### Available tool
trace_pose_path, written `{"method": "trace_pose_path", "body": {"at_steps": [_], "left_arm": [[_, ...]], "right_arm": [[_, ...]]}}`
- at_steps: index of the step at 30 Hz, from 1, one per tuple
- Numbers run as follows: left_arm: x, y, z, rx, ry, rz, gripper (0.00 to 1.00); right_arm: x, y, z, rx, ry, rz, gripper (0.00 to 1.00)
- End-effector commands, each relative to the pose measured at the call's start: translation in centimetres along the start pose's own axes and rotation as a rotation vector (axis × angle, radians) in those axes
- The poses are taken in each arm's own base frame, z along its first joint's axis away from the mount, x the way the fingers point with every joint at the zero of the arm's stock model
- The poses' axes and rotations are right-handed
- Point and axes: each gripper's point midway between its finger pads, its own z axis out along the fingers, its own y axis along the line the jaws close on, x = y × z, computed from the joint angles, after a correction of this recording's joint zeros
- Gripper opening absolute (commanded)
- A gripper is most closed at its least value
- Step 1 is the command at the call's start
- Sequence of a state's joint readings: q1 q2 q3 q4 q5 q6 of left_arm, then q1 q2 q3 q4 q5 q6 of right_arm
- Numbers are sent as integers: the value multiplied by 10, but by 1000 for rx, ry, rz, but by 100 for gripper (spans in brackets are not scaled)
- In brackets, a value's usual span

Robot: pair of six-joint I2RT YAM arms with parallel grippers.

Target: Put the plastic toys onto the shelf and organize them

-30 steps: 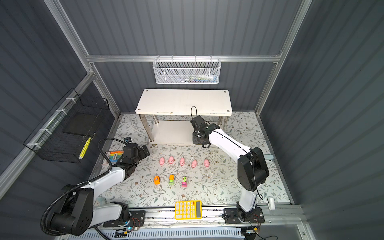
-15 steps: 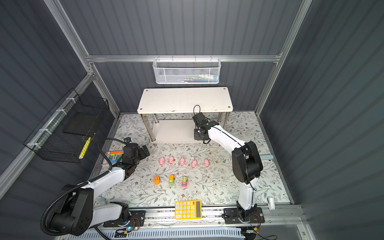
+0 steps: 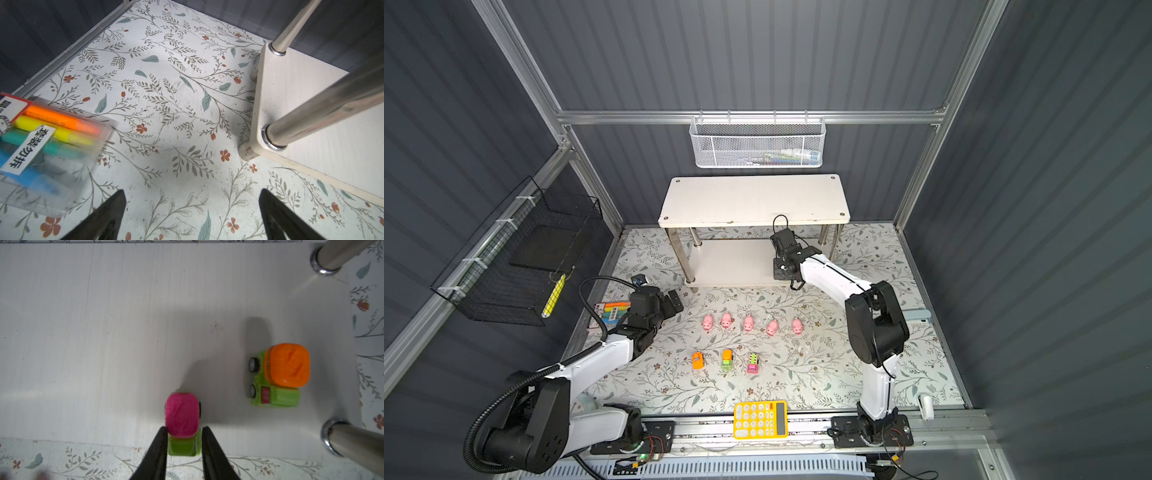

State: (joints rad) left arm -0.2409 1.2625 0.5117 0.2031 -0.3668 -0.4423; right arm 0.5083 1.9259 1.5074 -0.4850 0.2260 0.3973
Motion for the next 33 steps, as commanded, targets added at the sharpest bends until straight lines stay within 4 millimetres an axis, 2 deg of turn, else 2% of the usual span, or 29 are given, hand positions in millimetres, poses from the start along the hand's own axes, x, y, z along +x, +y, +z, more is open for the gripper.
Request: {"method": "trace_pose_path", "body": {"at_steps": [1,6,24,33], "left_arm": [[2,2,-2,-9,6,5,100],[2,2,-2,-10,9,5,100],[5,2,1,-10,16,-2,100],[6,2,2,-11,18,-6,100]], "right_arm": [[-13,-6,6,28,-29,-1,31],[-13,-5,4,18,-35,4,31],[-8,-8,22,4,-11,13,31],[-3,-5,19,-26,-13,32,32]]}}
